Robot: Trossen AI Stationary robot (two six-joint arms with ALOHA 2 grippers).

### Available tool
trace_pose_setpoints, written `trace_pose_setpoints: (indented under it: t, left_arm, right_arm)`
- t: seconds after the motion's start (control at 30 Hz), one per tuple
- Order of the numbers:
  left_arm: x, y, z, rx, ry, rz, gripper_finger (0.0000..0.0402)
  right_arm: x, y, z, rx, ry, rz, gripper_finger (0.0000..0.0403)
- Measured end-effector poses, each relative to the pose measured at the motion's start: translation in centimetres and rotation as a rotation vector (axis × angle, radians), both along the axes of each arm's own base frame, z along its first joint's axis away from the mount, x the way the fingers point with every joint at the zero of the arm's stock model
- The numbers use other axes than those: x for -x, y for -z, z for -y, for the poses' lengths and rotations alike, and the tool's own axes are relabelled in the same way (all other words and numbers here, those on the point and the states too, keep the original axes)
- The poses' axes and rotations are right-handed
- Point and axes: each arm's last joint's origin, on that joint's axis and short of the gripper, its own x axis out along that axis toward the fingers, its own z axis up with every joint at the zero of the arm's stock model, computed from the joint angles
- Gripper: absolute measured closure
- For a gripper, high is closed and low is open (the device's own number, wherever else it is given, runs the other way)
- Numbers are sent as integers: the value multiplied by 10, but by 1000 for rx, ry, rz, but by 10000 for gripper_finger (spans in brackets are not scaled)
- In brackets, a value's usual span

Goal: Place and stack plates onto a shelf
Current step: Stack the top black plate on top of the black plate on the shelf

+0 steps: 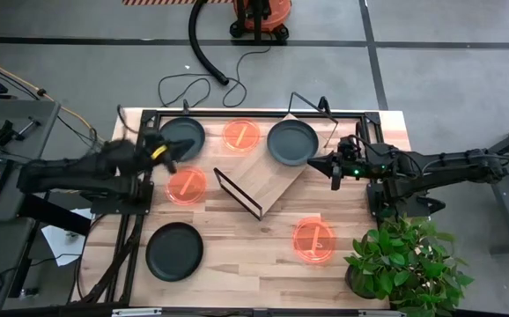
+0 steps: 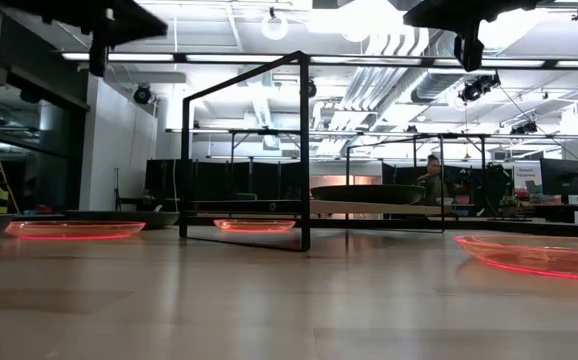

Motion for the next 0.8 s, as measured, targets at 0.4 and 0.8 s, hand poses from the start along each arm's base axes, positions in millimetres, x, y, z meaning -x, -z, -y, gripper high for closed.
trace_pose_setpoints:
  t: [0.4, 0.8]
  left_arm:
    - [-29, 5, -89, 324, -172, -673, 261]
    - [-68, 87, -134, 585, -114, -998, 234]
  right_arm:
    - [0, 1, 0, 1, 0, -13, 403]
    - [0, 2, 0, 1, 0, -18, 403]
